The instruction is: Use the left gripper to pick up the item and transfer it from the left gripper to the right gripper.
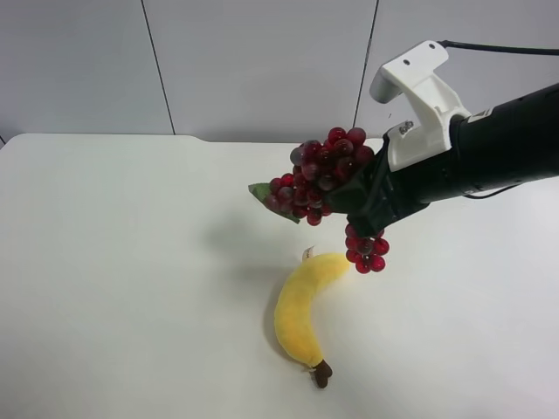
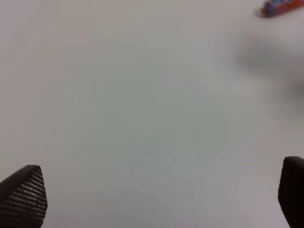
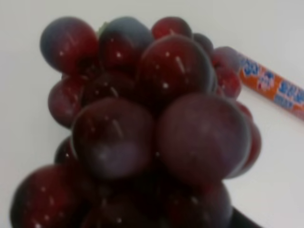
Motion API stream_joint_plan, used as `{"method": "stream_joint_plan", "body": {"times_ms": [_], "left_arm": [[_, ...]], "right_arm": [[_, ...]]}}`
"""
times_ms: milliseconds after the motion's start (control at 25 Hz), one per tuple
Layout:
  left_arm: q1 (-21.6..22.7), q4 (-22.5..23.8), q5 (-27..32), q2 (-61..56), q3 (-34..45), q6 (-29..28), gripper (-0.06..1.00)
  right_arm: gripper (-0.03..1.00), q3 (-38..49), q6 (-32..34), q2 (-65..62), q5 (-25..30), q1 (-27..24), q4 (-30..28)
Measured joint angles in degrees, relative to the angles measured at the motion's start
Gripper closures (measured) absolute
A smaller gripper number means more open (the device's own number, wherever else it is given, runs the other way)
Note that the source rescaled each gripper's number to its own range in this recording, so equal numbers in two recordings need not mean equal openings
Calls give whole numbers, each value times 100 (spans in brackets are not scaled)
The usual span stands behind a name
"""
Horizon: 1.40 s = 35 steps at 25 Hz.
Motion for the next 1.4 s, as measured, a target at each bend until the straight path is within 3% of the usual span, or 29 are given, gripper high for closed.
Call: {"method": "stream_joint_plan", "body": {"times_ms": [200, 480, 640, 760, 1000, 1400], "left_arm": [[622, 0, -1, -15, 6, 0, -5], [867, 0, -1, -20, 6, 0, -5], [867, 0, -1, -20, 6, 0, -5], [867, 0, -1, -20, 6, 0, -5], [867, 0, -1, -20, 6, 0, -5], [867, 0, -1, -20, 6, 0, -5]], "right_arm": [[97, -661, 1521, 5, 936, -488, -1114], [97, -1459, 3419, 5, 2278, -916, -2724], [97, -1667, 4034, 5, 2646, -1292, -3318], [97, -1686, 4154, 87, 2799, -1738, -3453], [97, -1690, 4154, 564, 2705, -2243, -3537], [97, -1690, 4154, 1872, 1697, -2444, -3600]]}}
